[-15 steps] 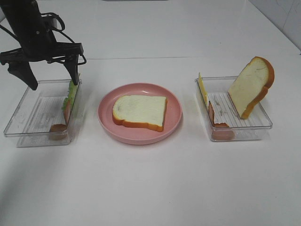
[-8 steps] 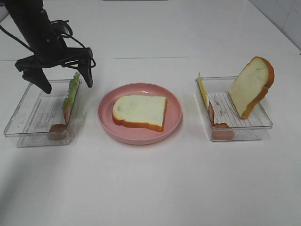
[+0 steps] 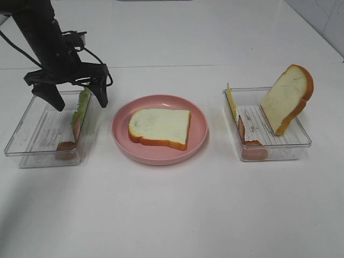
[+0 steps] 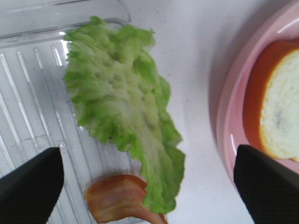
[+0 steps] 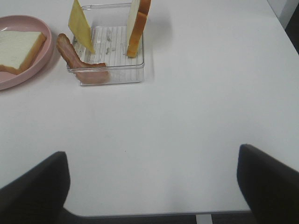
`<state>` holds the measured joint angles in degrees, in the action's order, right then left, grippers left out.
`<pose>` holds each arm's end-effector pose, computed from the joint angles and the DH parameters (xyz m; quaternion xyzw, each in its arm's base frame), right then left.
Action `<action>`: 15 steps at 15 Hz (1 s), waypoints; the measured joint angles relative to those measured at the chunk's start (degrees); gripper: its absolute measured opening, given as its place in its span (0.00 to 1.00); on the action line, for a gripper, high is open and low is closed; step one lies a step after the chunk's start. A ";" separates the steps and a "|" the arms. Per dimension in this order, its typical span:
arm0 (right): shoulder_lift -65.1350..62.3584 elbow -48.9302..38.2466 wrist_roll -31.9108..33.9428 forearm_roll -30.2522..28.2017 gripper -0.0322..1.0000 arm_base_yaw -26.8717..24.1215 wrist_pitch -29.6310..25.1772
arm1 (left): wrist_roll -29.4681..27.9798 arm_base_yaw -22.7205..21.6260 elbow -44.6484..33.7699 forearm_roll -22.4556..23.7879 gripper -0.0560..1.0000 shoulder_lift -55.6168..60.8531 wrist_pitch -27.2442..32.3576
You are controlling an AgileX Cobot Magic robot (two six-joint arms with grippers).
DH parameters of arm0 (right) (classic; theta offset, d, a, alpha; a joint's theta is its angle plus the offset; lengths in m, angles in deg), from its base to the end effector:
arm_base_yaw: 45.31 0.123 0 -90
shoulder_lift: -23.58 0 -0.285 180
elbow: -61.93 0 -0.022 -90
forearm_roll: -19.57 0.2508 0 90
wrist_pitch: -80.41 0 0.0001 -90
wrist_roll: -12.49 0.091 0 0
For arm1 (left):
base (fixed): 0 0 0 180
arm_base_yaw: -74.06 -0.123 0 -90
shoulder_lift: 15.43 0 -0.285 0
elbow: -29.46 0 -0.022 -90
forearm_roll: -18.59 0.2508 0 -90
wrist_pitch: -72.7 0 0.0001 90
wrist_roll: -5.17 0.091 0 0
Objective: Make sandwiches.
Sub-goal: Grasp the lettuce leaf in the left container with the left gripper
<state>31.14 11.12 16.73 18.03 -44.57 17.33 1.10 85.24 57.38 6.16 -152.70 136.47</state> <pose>-0.0029 -0.0022 0.2632 0.0272 0.8718 0.0078 0.4891 0.4525 -0.1073 0.1655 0.0197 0.9930 -0.1068 0.0459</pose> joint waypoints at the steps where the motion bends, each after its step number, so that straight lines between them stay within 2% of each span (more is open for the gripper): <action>1: 0.00 0.00 0.00 0.00 0.94 0.00 0.00 | -0.74 0.00 0.00 0.80 0.89 0.00 0.00; 3: 0.00 0.00 0.00 0.00 0.94 0.00 0.00 | -4.41 0.00 0.00 3.67 0.87 0.00 0.00; 5: 0.00 0.00 0.00 0.00 0.94 0.00 0.00 | -5.39 0.00 0.00 5.44 0.86 0.00 0.00; 7: 0.00 0.00 0.00 0.00 0.94 0.00 0.00 | -5.73 0.00 0.00 5.61 0.72 0.00 0.00; 11: 0.00 0.00 0.00 0.00 0.94 0.00 0.00 | -5.79 0.00 0.00 5.61 0.34 0.00 -2.12; 15: 0.00 0.00 0.00 0.00 0.94 0.00 0.00 | -5.79 0.00 0.00 5.56 0.08 0.00 -5.96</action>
<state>31.14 11.12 16.73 18.03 -44.57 17.33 -4.68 85.24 57.38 11.72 -152.70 130.51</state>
